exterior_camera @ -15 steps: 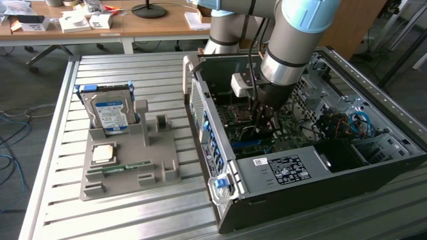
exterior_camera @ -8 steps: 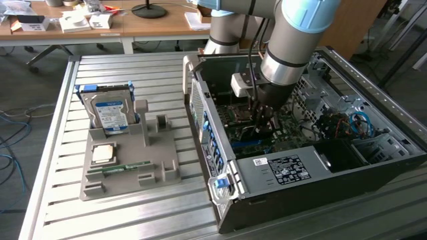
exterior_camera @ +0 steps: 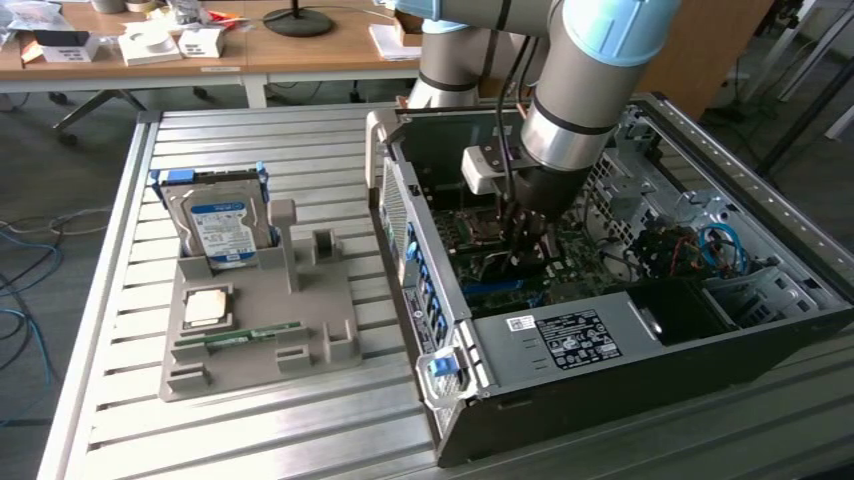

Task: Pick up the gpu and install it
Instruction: 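Insert the gpu into the slot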

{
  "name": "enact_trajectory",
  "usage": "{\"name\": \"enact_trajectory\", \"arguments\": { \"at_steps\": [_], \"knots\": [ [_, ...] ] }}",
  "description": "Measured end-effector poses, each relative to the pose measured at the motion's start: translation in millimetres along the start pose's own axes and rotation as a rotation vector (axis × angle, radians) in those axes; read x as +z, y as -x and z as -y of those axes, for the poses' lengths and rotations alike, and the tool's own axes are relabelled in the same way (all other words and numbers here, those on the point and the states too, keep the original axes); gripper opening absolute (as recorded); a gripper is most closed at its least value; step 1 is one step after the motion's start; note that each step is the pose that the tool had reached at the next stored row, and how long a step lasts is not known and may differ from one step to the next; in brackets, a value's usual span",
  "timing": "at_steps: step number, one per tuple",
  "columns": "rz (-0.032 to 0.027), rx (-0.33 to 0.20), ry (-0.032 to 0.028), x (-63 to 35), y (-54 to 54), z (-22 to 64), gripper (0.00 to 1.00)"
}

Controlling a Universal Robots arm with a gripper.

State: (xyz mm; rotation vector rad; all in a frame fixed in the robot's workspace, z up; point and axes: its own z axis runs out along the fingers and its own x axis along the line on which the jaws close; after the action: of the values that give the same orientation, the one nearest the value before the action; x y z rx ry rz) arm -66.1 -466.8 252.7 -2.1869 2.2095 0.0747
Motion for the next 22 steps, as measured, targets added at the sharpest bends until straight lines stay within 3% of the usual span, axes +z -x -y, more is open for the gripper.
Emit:
{"name": "enact_trajectory", "arguments": {
  "at_steps": [15, 22],
  "knots": [
    [0.0003, -0.005, -0.0009, 0.1, 0.0, 0.1, 0.26],
    [0.0004, -0.006, -0.0089, 0.5, 0.0, -0.8, 0.26]
  ]
}}
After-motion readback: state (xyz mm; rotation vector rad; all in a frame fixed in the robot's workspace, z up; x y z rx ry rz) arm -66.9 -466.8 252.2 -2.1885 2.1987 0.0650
